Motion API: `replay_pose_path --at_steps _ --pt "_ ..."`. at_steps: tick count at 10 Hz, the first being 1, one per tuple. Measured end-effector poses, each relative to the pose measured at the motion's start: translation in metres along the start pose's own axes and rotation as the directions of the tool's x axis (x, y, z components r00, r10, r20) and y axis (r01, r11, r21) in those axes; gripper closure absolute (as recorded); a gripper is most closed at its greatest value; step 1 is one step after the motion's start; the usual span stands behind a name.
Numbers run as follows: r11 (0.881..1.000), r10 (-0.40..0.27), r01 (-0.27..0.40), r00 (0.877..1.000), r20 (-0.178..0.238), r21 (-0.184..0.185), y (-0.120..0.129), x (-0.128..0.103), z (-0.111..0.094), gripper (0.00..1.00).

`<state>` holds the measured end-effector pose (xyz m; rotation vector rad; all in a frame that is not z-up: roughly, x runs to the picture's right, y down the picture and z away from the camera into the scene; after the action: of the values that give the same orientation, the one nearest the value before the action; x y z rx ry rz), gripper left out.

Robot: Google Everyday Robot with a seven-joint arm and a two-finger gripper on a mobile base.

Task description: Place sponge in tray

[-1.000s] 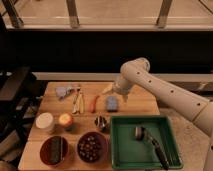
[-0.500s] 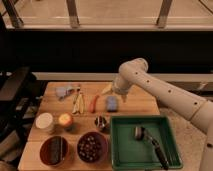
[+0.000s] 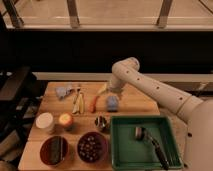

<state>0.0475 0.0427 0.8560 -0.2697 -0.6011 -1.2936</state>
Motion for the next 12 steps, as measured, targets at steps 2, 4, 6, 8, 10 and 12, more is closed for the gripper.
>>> replay_pose_path --at_steps 2,4,6,8,10,12 --pt "1.0 0.028 -0.028 0.999 0.023 -0.001 0.017 0.004 0.017 0.2" --pt "0.998 0.057 -0.057 0.998 0.033 -0.003 0.028 0.006 0.033 0.2" --pt "0.996 0.087 -0.087 0.995 0.043 -0.006 0.036 0.009 0.043 0.2" --pt "0.995 0.104 -0.104 0.993 0.065 -0.004 0.037 0.008 0.058 0.2" --pt "0.992 0.125 -0.126 0.988 0.089 0.001 0.038 0.006 0.072 0.2" --pt "0.989 0.145 -0.146 0.983 0.11 0.004 0.039 0.003 0.083 0.27"
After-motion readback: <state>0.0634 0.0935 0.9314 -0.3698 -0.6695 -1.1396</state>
